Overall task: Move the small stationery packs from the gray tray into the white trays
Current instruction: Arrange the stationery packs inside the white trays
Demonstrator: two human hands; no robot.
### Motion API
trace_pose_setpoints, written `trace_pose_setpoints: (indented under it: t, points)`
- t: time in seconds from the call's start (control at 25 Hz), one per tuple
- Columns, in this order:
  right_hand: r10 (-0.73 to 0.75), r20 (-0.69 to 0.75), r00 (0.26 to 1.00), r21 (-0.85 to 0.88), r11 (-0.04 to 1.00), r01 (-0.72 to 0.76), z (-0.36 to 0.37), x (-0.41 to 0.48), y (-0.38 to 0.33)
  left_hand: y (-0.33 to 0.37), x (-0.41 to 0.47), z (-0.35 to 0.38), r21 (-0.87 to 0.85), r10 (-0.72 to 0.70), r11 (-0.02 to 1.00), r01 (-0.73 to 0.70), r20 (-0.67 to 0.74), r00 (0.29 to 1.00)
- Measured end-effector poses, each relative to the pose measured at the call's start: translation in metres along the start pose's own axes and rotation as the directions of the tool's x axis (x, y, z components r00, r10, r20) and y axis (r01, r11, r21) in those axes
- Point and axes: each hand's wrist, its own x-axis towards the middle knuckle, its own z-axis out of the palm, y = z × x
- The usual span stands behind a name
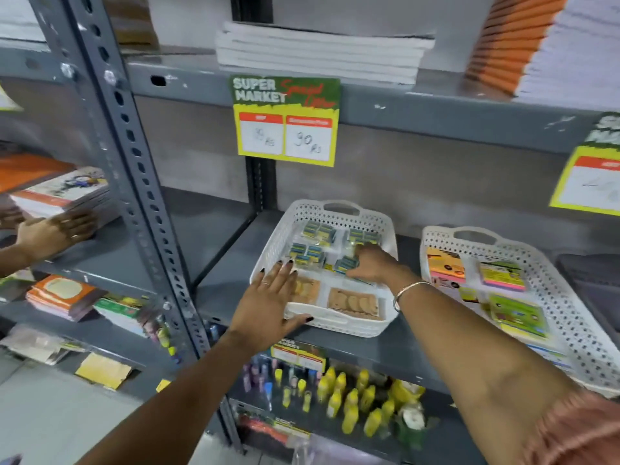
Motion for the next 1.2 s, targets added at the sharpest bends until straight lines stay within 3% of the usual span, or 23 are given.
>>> trace_pose_setpoints:
  t: [0.24,0.56,0.68,0.88,1.0,1.2]
  points:
    - [0.006,0.036,0.999,-0.088,0.996,-0.003,0.017,0.022,0.008,0.005,0.002,0.004,-0.004,-0.022,1.0,0.022,-0.088,0.996]
    - [0.034,0.063,0.997,-0.037,0.999,-0.032,0.015,0.022,0.01,0.007,0.001,0.004,-0.028,-0.027,0.999,0.025,-0.09,0.996]
    - [-0.005,-0.003,1.0,0.014,1.0,0.005,0.002,0.01,0.012,0.006,0.002,0.005,-0.01,-0.031,0.999,0.03,-0.077,0.997]
    - [-0.008,-0.263,0.965,0.034,0.999,0.017,-0.043,-0.034,0.04,0.013,0.001,0.0,-0.027,-0.022,0.999,0.019,-0.124,0.992]
    - [0.069,-0.368,0.927,0.088,0.995,-0.04,-0.074,-0.069,0.087,0.061,0.017,-0.02,-0.106,0.043,0.992,-0.065,-0.198,0.979]
    - [0.183,-0.378,0.908,0.058,0.983,-0.174,-0.107,-0.14,0.199,0.195,0.046,-0.032,-0.157,0.229,0.948,-0.276,-0.261,0.938]
